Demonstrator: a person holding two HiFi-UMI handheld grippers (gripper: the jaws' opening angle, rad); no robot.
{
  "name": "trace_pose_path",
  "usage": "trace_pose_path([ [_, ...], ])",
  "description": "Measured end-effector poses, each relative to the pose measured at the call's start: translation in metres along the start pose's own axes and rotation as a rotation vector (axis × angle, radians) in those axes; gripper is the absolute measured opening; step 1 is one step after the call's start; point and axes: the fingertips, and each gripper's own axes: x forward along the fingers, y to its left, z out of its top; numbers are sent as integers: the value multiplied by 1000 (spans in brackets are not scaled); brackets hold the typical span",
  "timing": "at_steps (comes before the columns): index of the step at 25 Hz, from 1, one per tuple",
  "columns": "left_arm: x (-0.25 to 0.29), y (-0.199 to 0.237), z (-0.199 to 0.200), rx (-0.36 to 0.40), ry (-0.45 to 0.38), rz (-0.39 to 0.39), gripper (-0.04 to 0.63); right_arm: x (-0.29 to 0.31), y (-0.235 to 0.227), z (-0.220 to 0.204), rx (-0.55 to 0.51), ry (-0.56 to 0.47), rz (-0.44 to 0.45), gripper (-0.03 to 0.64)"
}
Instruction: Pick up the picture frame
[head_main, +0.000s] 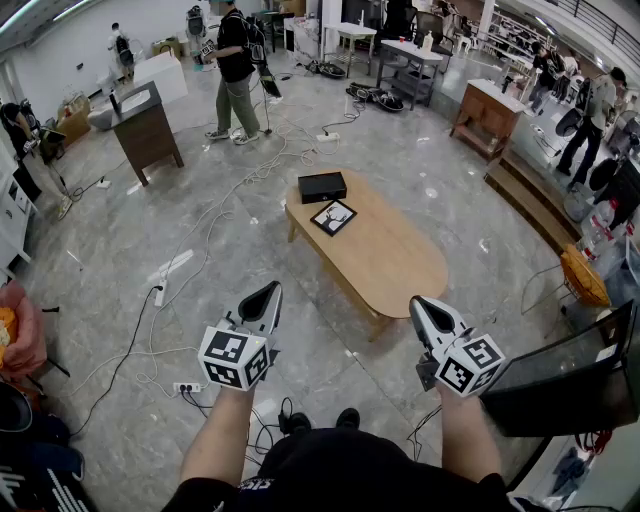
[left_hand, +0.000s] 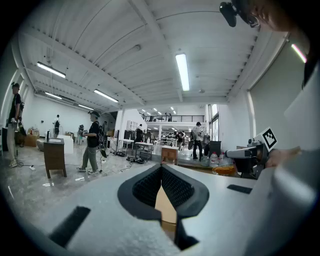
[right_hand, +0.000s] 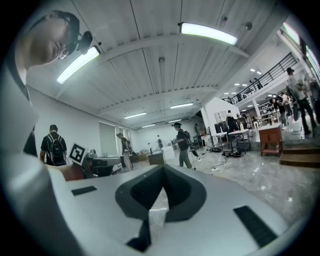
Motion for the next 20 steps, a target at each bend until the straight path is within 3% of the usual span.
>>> trace_pose_path([
  [15, 31, -52, -1, 61, 42, -18, 9, -37, -47, 9, -5, -39, -32, 2],
  [20, 40, -68, -7, 59, 37, -1, 9, -42, -56, 5, -18, -32, 7, 3],
])
